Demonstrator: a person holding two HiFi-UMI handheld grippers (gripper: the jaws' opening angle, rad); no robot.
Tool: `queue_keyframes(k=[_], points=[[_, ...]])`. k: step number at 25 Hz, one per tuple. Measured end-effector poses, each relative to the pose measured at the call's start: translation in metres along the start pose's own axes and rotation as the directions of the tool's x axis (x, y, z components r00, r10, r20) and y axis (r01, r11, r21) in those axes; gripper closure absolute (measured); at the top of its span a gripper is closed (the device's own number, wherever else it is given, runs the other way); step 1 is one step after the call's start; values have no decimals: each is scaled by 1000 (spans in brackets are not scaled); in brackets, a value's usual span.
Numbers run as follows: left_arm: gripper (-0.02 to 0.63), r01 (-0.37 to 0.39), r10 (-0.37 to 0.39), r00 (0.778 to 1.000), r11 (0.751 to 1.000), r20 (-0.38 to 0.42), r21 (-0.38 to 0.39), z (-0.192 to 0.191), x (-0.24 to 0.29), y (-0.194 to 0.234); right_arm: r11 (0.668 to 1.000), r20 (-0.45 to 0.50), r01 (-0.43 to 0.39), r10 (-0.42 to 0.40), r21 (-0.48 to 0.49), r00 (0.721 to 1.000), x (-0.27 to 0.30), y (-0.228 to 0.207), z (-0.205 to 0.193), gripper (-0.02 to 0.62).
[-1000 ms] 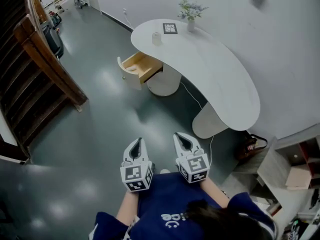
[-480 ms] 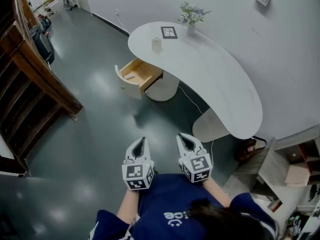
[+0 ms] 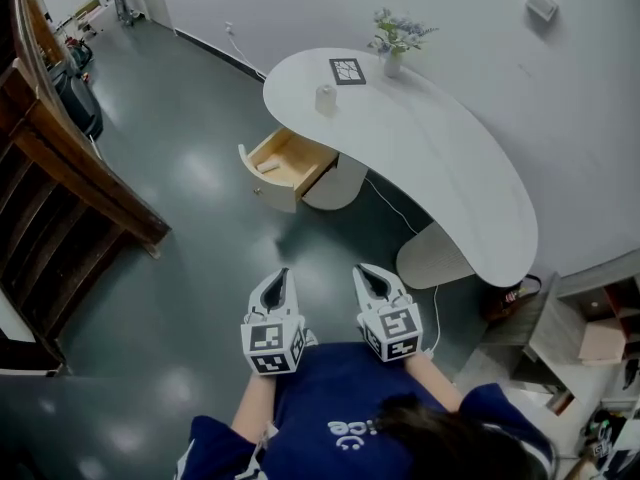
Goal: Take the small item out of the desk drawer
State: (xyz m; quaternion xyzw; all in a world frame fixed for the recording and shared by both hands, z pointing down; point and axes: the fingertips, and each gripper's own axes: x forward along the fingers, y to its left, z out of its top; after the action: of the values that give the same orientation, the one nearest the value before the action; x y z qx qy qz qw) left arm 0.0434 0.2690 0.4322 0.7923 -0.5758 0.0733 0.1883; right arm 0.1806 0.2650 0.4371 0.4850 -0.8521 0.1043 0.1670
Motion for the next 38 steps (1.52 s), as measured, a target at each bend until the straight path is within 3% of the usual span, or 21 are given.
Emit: queue_keyframes(k=[10, 24, 38], points=[[603, 38, -38, 999, 999, -21, -7, 5, 17, 24, 999, -29, 24, -23, 39, 999, 28, 7, -3, 588], [603, -98, 97, 995, 995, -27, -20, 24, 64, 61, 993, -26, -113, 114, 30, 993, 117, -17, 22, 588], [603, -233, 231, 971, 972, -70, -36, 48, 147, 82, 970, -66, -241, 243, 33, 968, 210, -70, 49, 588]])
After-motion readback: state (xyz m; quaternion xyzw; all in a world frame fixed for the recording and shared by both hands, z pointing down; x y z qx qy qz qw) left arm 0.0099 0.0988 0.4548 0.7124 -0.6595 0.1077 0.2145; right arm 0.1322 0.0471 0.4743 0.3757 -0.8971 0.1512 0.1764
